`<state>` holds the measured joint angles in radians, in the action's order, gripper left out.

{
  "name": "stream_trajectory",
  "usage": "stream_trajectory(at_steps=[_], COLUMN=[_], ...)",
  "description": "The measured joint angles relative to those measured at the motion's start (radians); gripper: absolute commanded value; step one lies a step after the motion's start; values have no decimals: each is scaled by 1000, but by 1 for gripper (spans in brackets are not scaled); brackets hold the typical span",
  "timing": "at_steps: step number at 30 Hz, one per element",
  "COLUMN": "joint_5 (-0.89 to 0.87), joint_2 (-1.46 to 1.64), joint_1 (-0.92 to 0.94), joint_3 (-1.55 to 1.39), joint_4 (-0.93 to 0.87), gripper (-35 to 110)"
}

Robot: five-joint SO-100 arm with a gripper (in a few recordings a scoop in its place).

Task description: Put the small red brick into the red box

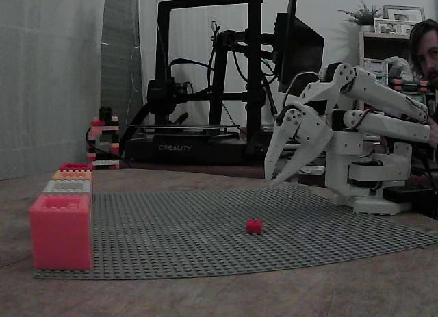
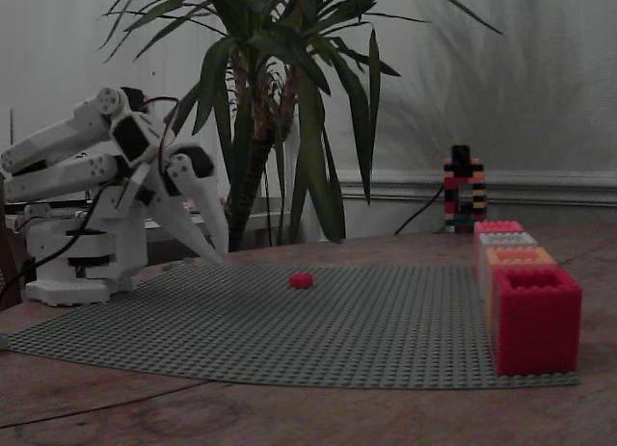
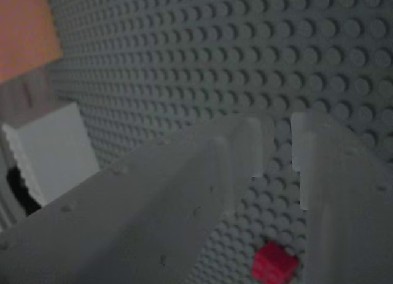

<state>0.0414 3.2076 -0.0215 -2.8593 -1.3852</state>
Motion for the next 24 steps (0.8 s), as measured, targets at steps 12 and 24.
stream_trajectory(at_steps=[12, 24], joint_5=[-11, 6], joint_2=[0, -172], joint_1=[0, -28], joint_3=[0, 28], joint_4=[2, 83], gripper=[0, 0])
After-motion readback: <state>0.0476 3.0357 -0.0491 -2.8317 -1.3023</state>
